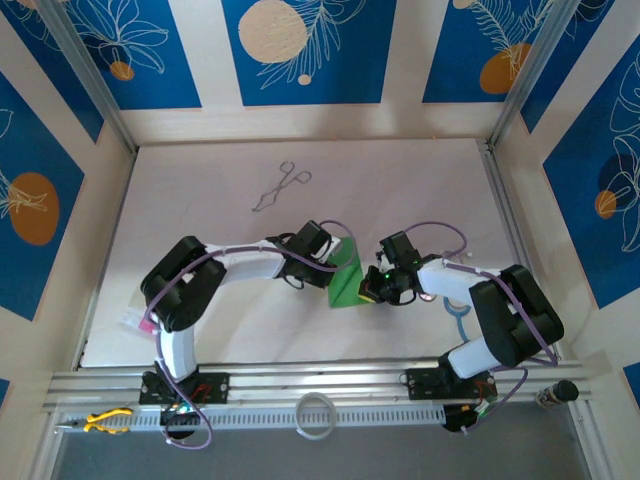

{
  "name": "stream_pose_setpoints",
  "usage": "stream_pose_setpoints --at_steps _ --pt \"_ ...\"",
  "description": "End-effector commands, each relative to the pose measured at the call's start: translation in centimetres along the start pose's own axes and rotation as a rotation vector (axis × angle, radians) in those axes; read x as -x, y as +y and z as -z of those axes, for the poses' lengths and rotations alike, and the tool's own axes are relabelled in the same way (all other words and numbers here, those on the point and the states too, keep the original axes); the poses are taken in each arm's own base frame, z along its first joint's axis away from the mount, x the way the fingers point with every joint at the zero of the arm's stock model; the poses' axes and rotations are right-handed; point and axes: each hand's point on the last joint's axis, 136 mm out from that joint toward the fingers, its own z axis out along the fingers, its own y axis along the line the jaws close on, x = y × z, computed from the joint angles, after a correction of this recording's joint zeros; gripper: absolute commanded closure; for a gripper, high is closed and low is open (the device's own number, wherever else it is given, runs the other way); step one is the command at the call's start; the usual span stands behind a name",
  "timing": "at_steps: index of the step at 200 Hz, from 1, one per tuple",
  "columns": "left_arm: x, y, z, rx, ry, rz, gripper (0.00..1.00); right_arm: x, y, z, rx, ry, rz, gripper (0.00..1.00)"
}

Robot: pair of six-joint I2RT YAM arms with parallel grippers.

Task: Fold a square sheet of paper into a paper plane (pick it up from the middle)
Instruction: Fold the triangle a second time at the center of the table.

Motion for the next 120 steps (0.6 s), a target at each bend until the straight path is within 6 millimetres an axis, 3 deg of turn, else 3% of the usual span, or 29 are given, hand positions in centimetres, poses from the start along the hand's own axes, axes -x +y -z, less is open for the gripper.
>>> stream_pose_setpoints --at_steps 1,72,120 --pt "-0.1 1.0 0.0 0.036 0.010 -0.008 1.00 -0.8 -1.4 -0.4 -0.069 0.035 -0.012 1.00" --pt "-0.2 0.9 -0.3 0.029 0.019 -0.004 1.00 -0.8 -1.3 -0.3 -0.065 0.034 -0.011 1.00" --pt "-0.9 1.1 -0.4 0.030 0.024 0.012 1.00 0.2 0.2 0.2 -0.003 0.002 -0.005 1.00"
